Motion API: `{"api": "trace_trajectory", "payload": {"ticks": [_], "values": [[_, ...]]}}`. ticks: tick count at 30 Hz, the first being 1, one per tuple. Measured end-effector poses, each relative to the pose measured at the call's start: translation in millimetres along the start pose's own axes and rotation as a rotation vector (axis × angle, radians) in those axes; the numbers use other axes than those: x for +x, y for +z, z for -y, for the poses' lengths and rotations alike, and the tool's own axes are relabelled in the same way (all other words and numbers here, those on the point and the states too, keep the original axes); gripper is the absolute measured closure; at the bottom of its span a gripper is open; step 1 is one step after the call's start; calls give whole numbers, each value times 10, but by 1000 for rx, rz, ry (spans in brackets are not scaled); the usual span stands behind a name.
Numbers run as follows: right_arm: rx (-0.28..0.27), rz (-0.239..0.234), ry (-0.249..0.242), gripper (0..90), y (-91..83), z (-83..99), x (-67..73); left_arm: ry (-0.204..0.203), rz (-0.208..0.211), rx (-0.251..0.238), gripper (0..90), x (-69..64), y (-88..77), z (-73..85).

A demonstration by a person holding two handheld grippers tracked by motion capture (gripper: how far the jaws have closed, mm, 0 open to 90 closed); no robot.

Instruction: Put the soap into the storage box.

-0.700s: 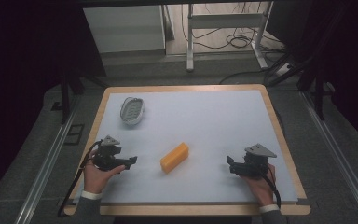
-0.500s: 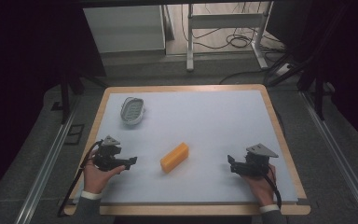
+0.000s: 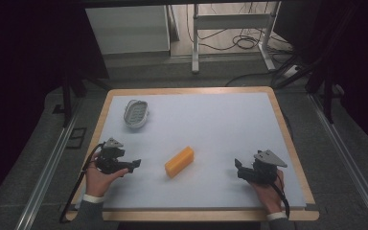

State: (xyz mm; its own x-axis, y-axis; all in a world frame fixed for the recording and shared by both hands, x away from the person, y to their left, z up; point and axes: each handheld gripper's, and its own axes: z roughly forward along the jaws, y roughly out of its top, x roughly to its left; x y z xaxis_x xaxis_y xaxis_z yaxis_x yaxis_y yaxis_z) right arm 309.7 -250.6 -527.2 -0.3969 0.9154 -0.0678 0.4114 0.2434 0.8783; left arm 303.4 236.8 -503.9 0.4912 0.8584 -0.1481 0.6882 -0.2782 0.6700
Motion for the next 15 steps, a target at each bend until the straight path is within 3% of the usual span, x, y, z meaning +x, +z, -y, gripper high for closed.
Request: {"api": "trace_trajectory", "payload": {"ticks": [4, 8, 15], "values": [[-8, 0, 6, 79, -8, 3, -5, -4, 9, -7, 194, -1, -19, -2], [-8, 0, 5, 79, -9, 3, -1, -9, -15, -13, 200, -8, -51, -7], [-5, -8, 10, 79, -5, 3, -11, 14, -15, -28, 202, -63, -137, -68]]}}
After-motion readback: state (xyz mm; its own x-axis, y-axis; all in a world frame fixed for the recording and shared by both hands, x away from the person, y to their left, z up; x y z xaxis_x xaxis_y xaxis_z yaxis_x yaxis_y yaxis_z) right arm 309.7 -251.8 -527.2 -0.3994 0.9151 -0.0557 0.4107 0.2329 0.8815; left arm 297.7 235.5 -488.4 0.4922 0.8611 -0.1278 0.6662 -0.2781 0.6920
